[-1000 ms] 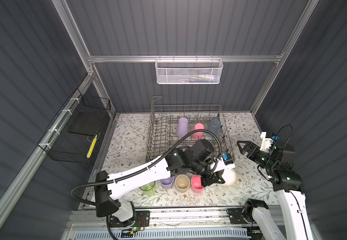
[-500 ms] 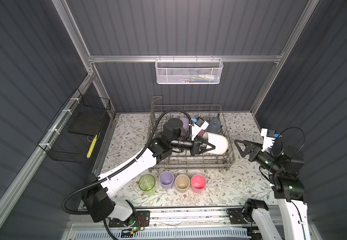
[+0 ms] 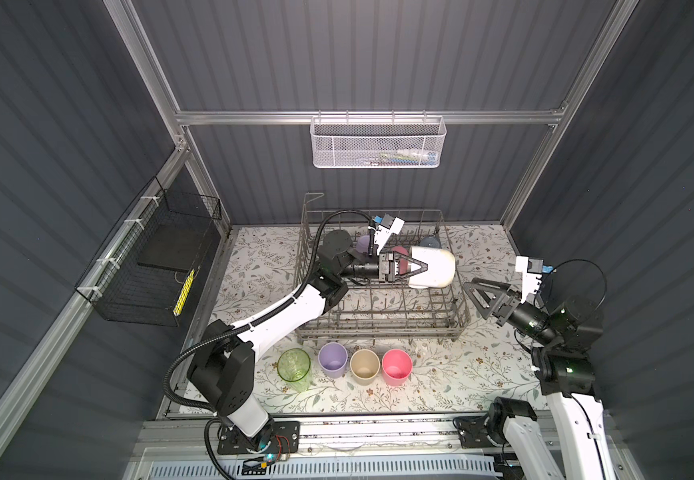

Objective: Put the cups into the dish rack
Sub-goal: 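Carry the white cup sideways over the rack while the right gripper reaches toward it, then close the right gripper on the white cup's base held by the left gripper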

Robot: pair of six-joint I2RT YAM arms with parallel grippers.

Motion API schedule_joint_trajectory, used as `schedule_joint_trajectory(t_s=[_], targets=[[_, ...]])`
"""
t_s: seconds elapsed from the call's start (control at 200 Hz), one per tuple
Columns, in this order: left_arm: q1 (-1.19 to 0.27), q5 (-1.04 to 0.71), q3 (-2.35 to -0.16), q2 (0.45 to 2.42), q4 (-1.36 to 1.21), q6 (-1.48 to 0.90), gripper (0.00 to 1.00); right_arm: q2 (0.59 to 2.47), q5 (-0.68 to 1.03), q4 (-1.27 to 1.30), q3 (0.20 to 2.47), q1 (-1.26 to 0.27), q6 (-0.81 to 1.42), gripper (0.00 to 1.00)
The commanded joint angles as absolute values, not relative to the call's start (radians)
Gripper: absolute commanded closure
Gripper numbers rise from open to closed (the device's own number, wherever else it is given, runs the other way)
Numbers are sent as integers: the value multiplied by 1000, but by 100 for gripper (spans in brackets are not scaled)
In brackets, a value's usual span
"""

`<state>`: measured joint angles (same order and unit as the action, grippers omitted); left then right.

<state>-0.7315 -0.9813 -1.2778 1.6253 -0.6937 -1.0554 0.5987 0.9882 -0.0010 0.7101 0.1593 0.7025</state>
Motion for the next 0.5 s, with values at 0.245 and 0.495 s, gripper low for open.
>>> schedule_joint_trajectory(t_s=[0.245, 0.495], targets=[[-731, -1053, -1344, 1691, -1028, -1277, 100, 688, 1029, 189, 721, 53, 784, 1], [-732, -1059, -1339, 1707, -1071, -1308, 100, 716, 914, -12, 787, -55, 599, 1]])
